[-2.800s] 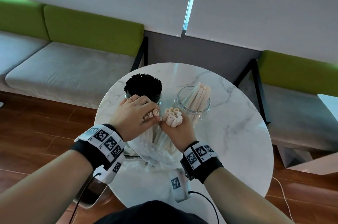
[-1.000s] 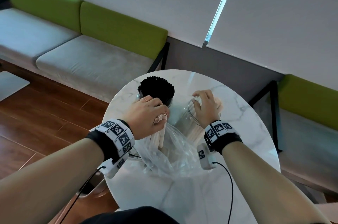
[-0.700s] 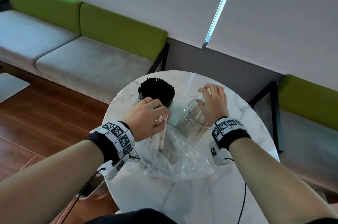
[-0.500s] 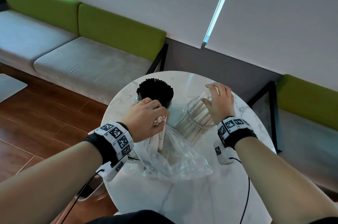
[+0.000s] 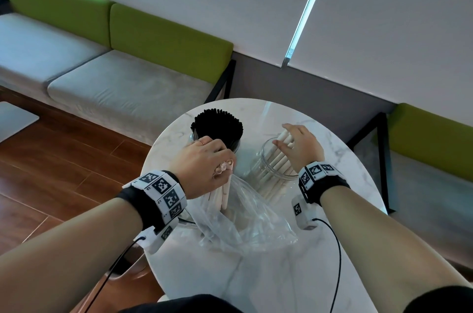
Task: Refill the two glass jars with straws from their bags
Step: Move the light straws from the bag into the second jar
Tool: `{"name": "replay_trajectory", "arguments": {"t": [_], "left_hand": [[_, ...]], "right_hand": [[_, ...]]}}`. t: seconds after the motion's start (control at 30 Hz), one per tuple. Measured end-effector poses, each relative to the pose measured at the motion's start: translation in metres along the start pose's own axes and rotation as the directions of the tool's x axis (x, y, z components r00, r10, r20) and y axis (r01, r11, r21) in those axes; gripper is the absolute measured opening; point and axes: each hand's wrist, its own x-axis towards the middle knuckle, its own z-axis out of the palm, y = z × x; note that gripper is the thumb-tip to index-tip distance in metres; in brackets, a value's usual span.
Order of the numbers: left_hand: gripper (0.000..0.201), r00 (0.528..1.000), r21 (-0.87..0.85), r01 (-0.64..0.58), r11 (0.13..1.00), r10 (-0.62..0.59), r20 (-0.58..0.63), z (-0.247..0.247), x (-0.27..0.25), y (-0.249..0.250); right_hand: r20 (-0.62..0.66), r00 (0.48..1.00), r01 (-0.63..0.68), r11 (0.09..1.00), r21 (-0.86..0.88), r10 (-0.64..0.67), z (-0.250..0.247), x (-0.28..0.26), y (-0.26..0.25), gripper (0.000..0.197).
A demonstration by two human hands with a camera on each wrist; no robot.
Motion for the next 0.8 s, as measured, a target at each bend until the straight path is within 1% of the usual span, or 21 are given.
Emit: {"name": "replay_trajectory", "arguments": {"t": [0.07, 0.17, 0.23, 0.37, 0.4, 0.6, 0.67, 0.73, 0.8], "left_hand": [[0.025, 1.0, -0.005, 0.002, 1.0, -0.002, 0.001, 0.001, 0.0, 0.0], [0.023, 1.0, -0.011, 0.006, 1.0, -0.006, -0.003, 0.002, 0.0, 0.0], [0.021, 1.0, -0.011, 0.004, 1.0, -0.004, -0.006, 0.002, 0.0, -0.001], [0.02, 1.0, -0.007, 0.001, 1.0, -0.001, -0.002, 0.001, -0.001, -0.001], [0.02, 1.0, -0.007, 0.002, 1.0, -0.002, -0.001, 0.001, -0.001, -0.001], [0.02, 1.0, -0.014, 0.006, 1.0, -0.006, 0.007, 0.001, 0.001, -0.001], [0.02, 1.0, -0.005, 0.007, 1.0, -0.007, 0.006, 0.001, 0.0, -0.001], [0.018, 1.0, 0.01, 0.013, 1.0, -0.013, 0.004, 0.001, 0.0, -0.001], [0.017, 1.0, 0.014, 0.015, 1.0, -0.015, 0.002, 0.0, 0.0, 0.0]], "right_hand": [[-0.065, 0.998, 0.022, 0.998, 0.051, -0.019, 0.003, 0.004, -0.003, 0.041], [-0.124, 0.992, 0.045, 0.996, 0.078, -0.035, 0.0, 0.01, -0.006, 0.034], [-0.125, 0.992, 0.037, 0.998, 0.051, -0.03, -0.005, 0.015, -0.006, 0.034], [-0.036, 0.998, 0.053, 0.996, -0.07, -0.055, -0.004, 0.016, -0.003, 0.039], [-0.031, 0.998, 0.057, 0.995, -0.084, -0.059, -0.003, 0.015, -0.003, 0.038], [-0.156, 0.977, 0.138, 0.988, -0.075, -0.148, 0.001, 0.011, -0.001, 0.029], [-0.131, 0.983, 0.12, 0.991, -0.065, -0.128, -0.001, 0.01, 0.0, 0.032], [-0.053, 0.997, 0.062, 0.997, -0.042, -0.064, -0.003, 0.01, 0.001, 0.038], [0.001, 0.999, 0.035, 0.999, -0.032, -0.035, -0.008, 0.012, 0.0, 0.038]]}}
